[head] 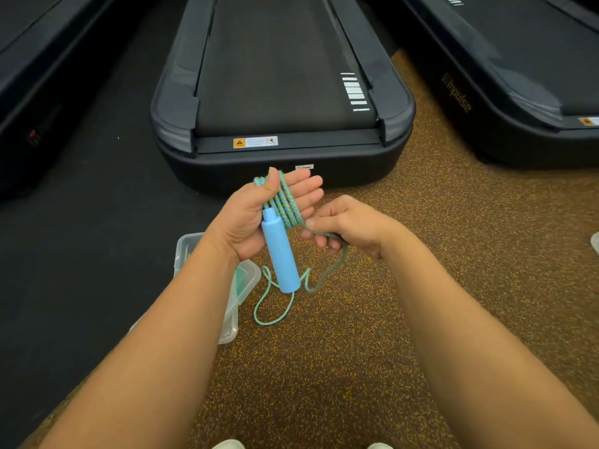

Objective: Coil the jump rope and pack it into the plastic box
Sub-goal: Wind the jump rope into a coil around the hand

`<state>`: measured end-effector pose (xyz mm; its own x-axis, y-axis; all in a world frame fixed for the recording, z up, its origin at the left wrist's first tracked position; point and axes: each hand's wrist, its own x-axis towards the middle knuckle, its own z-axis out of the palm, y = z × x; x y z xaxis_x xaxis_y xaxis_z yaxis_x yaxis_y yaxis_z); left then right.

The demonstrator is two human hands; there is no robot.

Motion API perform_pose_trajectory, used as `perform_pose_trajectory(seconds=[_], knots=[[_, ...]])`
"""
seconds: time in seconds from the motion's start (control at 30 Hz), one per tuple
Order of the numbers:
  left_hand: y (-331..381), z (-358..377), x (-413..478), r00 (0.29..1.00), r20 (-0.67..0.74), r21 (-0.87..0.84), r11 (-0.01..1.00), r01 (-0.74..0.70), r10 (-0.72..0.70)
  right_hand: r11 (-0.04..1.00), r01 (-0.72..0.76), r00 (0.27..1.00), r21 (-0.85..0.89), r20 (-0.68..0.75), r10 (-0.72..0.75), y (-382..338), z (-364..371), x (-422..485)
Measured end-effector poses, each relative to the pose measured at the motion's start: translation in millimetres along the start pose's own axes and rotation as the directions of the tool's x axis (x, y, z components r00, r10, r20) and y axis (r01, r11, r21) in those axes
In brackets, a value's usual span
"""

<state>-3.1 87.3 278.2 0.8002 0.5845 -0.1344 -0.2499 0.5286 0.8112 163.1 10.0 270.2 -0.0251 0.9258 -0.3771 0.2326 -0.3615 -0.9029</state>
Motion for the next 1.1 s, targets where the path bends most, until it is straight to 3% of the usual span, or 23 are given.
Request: perform_pose_trajectory(seconds=[0.27, 0.4, 0.67, 0.93, 1.03, 1.1], knots=[[-0.8, -6.7, 0.2, 0.996, -0.053, 0.082, 0.994, 0.069, -0.065, 0.96, 0.0, 0.998, -0.281, 0.063, 0.018, -33.2, -11.4, -15.6], [-1.8, -5.2, -3.1, 0.989, -0.073, 0.243, 0.959, 0.145, -0.131, 0.949, 0.068, 0.998, -0.309, 0.024, -0.063, -46.5, -16.6, -22.4], [8.6, 12.6, -6.5, 0.973, 0.096, 0.257, 0.949, 0.18, -0.211, 0.89, 0.262, 0.94, -0.373, -0.111, -0.324, -52.1, -15.1, -17.2], [18.0, 18.1, -10.3, 0.959, 0.235, 0.144, 0.981, 0.128, -0.159, 0.921, 0.389, 0.904, -0.028, -0.178, -0.388, -39.0, -16.8, -8.4], [20.7, 18.5, -10.6, 0.963, 0.246, 0.081, 0.993, 0.089, -0.107, 0.959, 0.272, 0.954, 0.08, -0.149, -0.259, -25.5, -14.3, -1.8], [21.3, 19.0, -10.4, 0.97, 0.228, 0.073, 0.995, 0.071, -0.086, 0.985, 0.172, 0.976, 0.013, -0.136, -0.169, -17.1, -12.3, 0.2]])
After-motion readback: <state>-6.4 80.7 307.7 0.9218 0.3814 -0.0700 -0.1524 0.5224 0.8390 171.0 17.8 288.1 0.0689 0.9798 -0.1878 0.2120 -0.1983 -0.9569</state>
